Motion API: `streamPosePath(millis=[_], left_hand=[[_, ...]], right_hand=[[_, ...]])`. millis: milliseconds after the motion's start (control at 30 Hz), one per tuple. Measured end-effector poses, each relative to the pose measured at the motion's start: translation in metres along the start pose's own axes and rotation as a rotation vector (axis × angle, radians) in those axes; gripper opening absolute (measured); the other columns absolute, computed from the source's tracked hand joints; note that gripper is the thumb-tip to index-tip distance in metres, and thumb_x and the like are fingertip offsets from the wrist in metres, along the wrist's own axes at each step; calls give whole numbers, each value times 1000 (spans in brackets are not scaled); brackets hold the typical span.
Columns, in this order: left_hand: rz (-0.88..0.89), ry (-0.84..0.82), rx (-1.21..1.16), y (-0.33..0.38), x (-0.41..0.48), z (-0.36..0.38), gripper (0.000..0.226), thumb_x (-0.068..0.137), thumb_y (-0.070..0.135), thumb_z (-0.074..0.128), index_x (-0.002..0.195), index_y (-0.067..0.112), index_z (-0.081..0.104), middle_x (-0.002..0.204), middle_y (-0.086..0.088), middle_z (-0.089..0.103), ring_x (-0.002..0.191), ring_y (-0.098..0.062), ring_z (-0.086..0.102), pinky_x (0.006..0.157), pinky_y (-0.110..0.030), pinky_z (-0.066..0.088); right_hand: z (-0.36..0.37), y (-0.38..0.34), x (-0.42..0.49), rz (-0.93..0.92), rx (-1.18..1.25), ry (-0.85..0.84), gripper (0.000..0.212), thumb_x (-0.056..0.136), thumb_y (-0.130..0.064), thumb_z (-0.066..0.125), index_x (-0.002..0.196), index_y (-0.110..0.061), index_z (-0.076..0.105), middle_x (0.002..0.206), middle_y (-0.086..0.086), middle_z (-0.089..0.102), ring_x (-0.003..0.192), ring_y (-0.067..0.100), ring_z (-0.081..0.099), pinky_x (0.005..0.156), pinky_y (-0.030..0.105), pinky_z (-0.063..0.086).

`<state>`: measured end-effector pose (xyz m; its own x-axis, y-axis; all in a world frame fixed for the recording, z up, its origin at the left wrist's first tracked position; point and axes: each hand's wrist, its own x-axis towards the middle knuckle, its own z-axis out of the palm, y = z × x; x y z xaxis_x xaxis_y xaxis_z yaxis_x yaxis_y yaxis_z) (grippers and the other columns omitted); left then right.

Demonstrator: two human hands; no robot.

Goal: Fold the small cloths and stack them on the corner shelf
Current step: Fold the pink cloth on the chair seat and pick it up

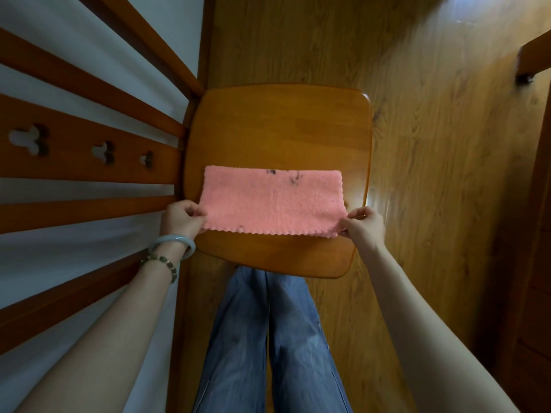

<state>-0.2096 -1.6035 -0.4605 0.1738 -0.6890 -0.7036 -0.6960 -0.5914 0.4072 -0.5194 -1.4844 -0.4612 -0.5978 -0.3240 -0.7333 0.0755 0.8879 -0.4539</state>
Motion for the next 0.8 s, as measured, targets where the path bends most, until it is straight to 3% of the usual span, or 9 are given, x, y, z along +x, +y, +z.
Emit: streamPosePath(millis=[100,167,233,300,367,467,533,600,800], left_hand=[[-13,12,5,-3,-1,6,24,83,-3,61,76,20,60,96,-6,64,80,-15,61,77,-37,58],[16,16,89,-5,-1,8,21,82,1,64,77,22,61,100,-5,63,87,-19,61,78,-37,55],[71,49,212,-6,-4,9,20,80,4,65,76,22,60,112,-5,57,102,-25,56,81,-36,48],[165,112,291,-4,-10,12,12,82,8,63,85,19,61,127,-6,48,118,-28,46,91,-38,42],[368,149,377,1,-13,18,25,87,14,58,112,15,58,143,-6,38,132,-28,33,105,-42,33],[625,21,590,15,-13,37,64,94,35,49,149,19,21,159,-6,9,146,-26,7,117,-44,10],[691,-48,749,17,-8,57,73,95,51,38,150,27,-5,158,-5,-11,145,-23,-12,116,-42,-7],[715,-53,826,12,-1,76,75,91,65,24,146,34,-17,153,-3,-22,141,-22,-19,114,-44,-12],[739,-53,960,-1,23,93,84,74,78,6,142,39,-23,158,-7,-14,145,-30,-13,114,-53,-11]], right_hand=[[0,6,1,-19,-70,12,15,69,3,65,78,-8,59,77,8,63,79,28,68,71,46,60],[3,8,0,-70,-173,-9,12,73,-3,66,83,-7,60,79,7,63,79,26,66,64,35,58],[5,9,-4,-215,-354,17,14,76,-15,66,88,-10,60,90,7,60,83,20,58,59,21,45],[9,8,-6,-453,-537,135,23,79,-25,64,96,-10,60,105,11,54,97,24,52,73,25,42],[20,5,-7,-724,-688,206,37,84,-28,60,115,-9,58,128,21,48,120,37,44,97,42,37],[45,0,-3,-937,-965,74,60,93,-43,38,149,-21,28,157,23,14,145,40,12,115,55,11],[62,1,4,-1000,-1073,-18,63,95,-53,24,153,-28,12,159,17,3,146,35,1,115,56,-5],[74,6,12,-1007,-1109,-46,63,96,-57,18,152,-31,7,160,14,0,147,32,-2,114,54,-14],[84,20,33,-938,-1125,-70,67,95,-61,20,152,-33,-1,158,8,-14,146,28,-15,111,58,-18]])
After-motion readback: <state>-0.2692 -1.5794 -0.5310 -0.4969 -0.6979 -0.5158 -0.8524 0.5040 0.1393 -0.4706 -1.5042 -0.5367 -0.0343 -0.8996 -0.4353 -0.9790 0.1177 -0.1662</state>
